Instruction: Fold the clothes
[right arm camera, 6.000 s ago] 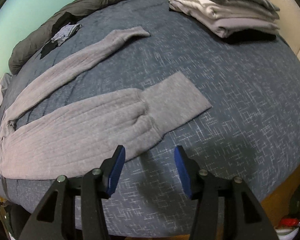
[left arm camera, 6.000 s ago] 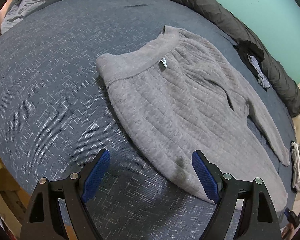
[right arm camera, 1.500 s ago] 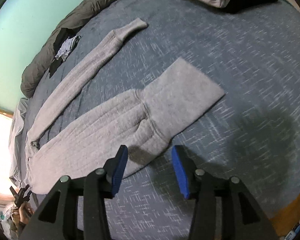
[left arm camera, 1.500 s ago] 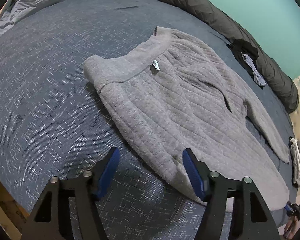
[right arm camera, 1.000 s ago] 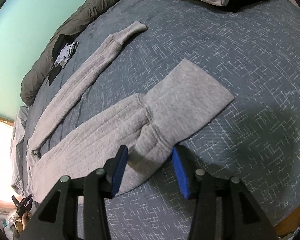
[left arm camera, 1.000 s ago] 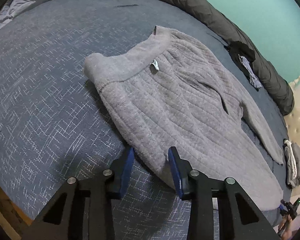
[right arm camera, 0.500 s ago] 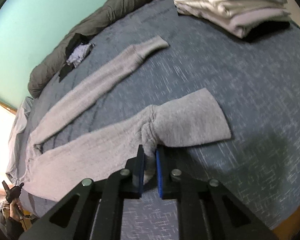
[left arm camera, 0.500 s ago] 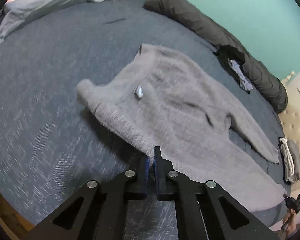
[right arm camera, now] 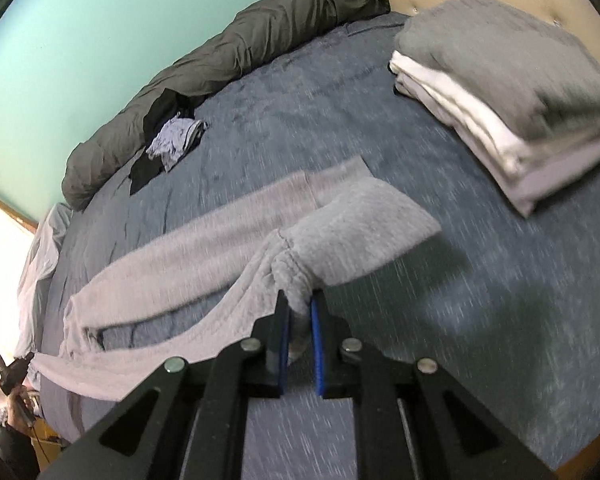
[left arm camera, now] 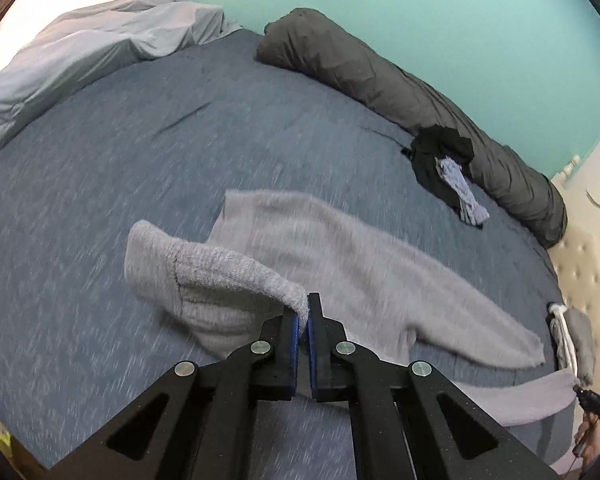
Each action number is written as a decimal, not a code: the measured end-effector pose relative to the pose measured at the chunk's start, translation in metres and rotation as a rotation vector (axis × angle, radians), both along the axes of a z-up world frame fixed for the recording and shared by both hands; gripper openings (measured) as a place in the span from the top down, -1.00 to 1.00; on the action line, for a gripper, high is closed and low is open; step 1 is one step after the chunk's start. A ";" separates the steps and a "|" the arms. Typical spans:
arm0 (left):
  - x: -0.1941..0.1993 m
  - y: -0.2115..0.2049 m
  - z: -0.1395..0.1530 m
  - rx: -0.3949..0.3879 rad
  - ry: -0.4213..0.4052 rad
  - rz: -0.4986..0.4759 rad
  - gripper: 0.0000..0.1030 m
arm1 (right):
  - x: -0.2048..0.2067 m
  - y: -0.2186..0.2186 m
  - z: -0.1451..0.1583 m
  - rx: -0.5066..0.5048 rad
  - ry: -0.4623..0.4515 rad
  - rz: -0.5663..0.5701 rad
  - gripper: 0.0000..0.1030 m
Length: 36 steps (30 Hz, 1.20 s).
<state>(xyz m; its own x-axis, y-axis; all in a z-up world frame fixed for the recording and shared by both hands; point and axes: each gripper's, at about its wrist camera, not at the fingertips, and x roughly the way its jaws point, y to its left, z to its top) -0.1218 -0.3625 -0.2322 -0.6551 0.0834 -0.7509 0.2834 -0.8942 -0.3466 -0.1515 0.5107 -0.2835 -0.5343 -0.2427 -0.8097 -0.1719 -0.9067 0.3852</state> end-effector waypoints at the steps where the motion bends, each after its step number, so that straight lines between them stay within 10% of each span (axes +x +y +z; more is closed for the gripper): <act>1: -0.010 0.000 0.002 -0.004 0.000 0.000 0.93 | -0.011 0.000 0.000 0.003 -0.007 0.000 0.83; 27: -0.275 0.026 -0.096 -0.180 -0.202 -0.034 0.92 | -0.270 -0.029 -0.062 0.174 -0.389 -0.019 0.79; 32: -0.276 0.037 -0.127 -0.240 -0.265 -0.057 0.82 | -0.286 -0.032 -0.073 0.175 -0.349 -0.034 0.15; 36: -0.258 0.037 -0.120 -0.217 -0.216 -0.050 0.44 | -0.281 -0.031 -0.061 0.201 -0.232 0.037 0.06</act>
<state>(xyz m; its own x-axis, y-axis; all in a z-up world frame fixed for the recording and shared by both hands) -0.3802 -0.3251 -0.3517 -0.4778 -0.0659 -0.8760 0.2832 -0.9555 -0.0826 -0.4326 0.4800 -0.3440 -0.3236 -0.0810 -0.9427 -0.1999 -0.9680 0.1518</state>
